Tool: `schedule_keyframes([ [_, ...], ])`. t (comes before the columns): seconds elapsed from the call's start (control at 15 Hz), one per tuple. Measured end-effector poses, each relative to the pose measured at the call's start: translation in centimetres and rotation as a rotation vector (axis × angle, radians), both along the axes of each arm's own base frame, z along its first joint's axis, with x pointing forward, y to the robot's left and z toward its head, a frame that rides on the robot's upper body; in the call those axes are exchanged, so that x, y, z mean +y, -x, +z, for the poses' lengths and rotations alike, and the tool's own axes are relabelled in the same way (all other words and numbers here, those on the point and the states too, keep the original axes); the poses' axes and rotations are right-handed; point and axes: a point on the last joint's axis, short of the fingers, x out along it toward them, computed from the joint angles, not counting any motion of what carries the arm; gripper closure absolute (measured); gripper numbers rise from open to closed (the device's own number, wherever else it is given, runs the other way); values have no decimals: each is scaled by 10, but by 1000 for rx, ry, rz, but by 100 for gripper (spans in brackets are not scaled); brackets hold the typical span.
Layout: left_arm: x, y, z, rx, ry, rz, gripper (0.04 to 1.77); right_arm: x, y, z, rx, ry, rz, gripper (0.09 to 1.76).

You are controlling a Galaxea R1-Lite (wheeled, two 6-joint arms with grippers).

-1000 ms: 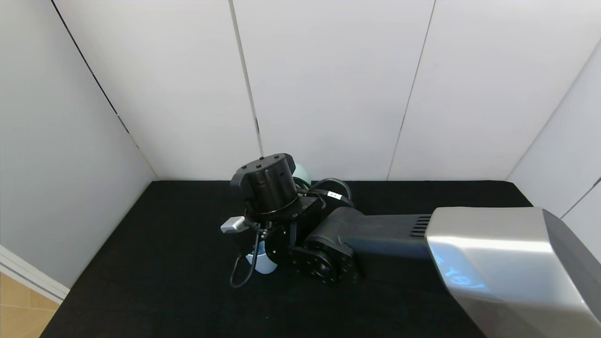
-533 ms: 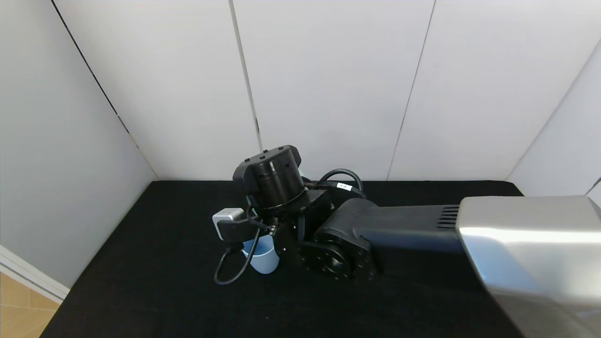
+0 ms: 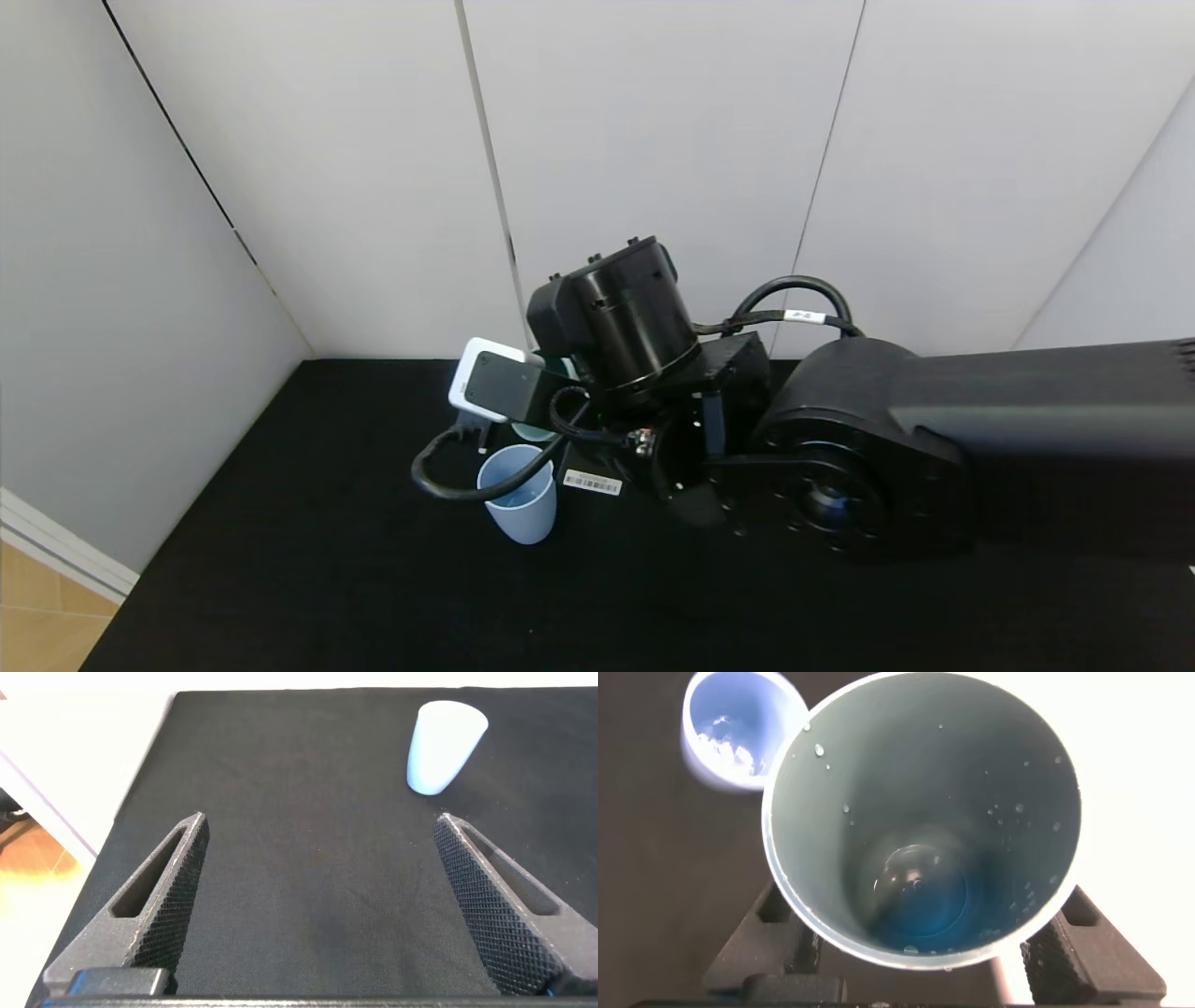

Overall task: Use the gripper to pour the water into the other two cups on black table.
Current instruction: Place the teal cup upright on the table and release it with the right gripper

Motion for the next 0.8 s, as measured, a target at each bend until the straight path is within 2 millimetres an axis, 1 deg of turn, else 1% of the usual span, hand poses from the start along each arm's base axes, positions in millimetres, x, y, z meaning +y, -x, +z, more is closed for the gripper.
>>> schedule_keyframes([
  [0.13, 0, 0, 0, 0, 0, 0, 9, -22, 10, -2, 81, -77, -34, 66],
  [0.27, 0, 0, 0, 0, 0, 0, 9, -41, 20, -6, 138, -193, -51, 66],
  [0.47, 0, 0, 0, 0, 0, 0, 9, -65, 30, -18, 127, -434, -69, 66],
  [0.6, 0, 0, 0, 0, 0, 0, 9, -78, 37, -32, 114, -578, -78, 66],
  [0.8, 0, 0, 0, 0, 0, 0, 9, -96, 46, -61, 215, -788, -155, 66],
])
